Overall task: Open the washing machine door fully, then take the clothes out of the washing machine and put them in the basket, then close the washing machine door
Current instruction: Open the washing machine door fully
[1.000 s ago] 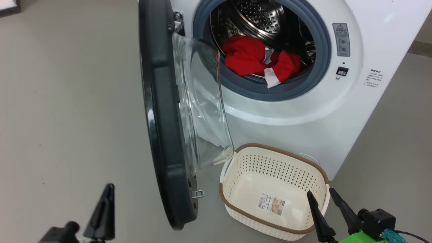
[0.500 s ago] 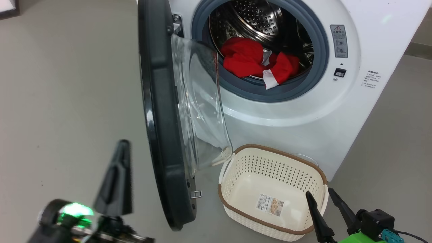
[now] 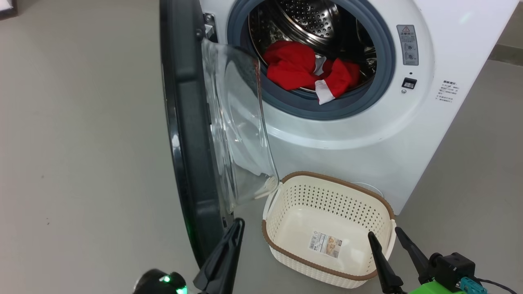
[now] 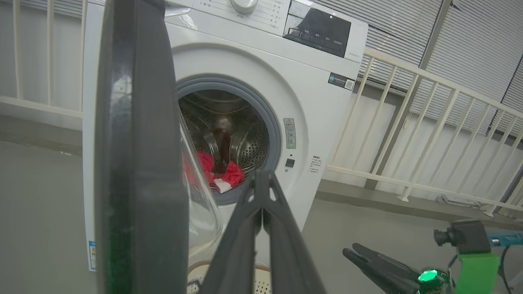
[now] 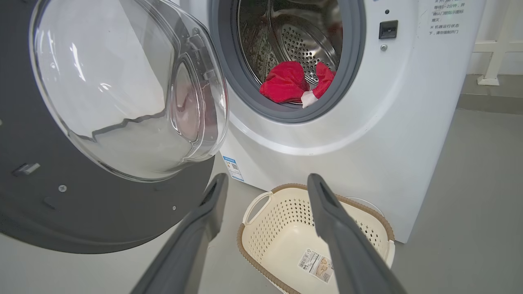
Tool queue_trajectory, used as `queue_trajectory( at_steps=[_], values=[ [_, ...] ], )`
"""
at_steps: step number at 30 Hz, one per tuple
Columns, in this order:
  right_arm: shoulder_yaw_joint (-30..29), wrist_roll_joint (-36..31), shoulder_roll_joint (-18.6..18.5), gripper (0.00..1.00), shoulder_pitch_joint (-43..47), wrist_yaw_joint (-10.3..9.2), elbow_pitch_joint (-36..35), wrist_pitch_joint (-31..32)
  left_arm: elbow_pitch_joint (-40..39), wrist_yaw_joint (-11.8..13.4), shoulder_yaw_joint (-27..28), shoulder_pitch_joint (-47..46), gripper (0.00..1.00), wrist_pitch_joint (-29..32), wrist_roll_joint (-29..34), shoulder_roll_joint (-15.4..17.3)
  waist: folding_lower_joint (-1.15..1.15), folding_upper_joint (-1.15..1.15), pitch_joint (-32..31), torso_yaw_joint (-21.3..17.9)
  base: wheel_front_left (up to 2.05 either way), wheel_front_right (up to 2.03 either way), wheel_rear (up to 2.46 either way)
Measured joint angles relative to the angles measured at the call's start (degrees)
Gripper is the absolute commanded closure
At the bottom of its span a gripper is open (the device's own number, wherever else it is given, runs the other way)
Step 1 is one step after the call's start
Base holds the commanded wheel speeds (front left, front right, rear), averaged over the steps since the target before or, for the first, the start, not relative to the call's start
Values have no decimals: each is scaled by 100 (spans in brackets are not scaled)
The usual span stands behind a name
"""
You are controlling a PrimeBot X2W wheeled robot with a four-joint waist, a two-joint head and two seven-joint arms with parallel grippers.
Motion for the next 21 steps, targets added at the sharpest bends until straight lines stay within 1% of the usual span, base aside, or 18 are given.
queue_trajectory(
  at_steps=[4, 9, 14, 21],
  values=[
    [18, 0, -2, 0, -2, 0, 2, 0, 621, -2, -58, -1, 100, 1, -194, 3, 0, 0, 9, -28, 0, 0, 0],
    [27, 0, -4, 0, -8, 0, 3, 0, 1145, -4, -24, -56, 100, 1, -421, 2, 0, 0, 32, -44, 0, 0, 0],
    [27, -1, -9, 0, -55, 0, 5, 0, 1430, -9, 67, -181, 100, 1, -548, 3, 0, 0, 56, -28, 0, 0, 0],
    [27, -9, -9, 0, -55, 0, 3, 0, 1557, -64, 210, -270, 100, 1, -573, -24, 0, 0, 81, 9, 0, 0, 0]
  ],
)
